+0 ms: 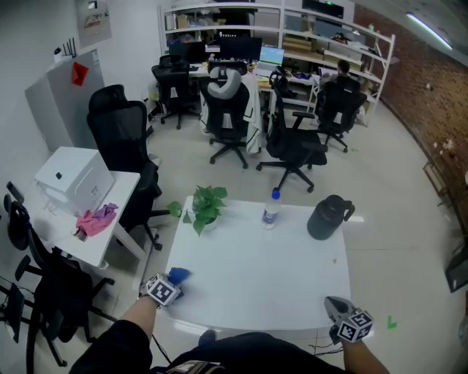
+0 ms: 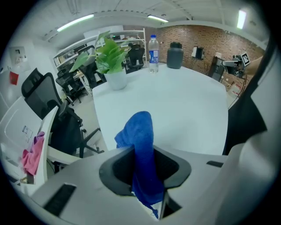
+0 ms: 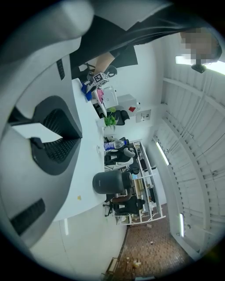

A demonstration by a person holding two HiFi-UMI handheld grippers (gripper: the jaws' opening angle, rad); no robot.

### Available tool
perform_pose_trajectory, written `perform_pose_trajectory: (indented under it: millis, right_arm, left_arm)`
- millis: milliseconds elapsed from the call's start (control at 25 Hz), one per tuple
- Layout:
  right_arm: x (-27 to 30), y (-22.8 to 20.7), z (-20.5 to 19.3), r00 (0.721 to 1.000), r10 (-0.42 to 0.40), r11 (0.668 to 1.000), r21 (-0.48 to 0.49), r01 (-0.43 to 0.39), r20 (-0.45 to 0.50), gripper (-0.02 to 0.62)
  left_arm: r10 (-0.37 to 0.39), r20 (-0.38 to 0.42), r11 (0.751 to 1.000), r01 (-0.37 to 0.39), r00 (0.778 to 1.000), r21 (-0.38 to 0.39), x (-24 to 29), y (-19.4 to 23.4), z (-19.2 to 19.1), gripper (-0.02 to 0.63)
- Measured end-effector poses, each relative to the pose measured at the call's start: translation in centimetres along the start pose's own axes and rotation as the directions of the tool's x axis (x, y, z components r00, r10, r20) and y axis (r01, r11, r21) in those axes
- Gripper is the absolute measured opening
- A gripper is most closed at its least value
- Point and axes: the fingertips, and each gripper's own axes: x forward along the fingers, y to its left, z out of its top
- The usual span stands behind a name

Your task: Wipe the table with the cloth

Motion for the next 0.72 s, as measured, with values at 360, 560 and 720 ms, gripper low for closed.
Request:
perform_pose_trajectory:
  millis: [360,560,720]
  right_arm:
    - [-1.5,-1.4,0.8,0.999,-0.019,1.0,0.019,0.019,0.039,0.012]
    - [-3.7,-2.5,0.5,0.997,-0.053,0.998,0.041,0.051,0.049,0.012]
    - [-6.2,-4.3,-0.4,0.994,-0.097,0.994,0.049,0.094,0.052,0.012]
  left_arm:
    - [0.017,0.091,0.988,-0.031,0.996,0.153,0.6,-2.5,11.4,0.1]
    - [0.011,0.086,0.947,-0.038,0.996,0.318,2.3,-6.3,17.3,0.1]
    - [-0.005,0.082,0.908,-0.03,0.997,0.417,3.9,-10.0,21.7,0.1]
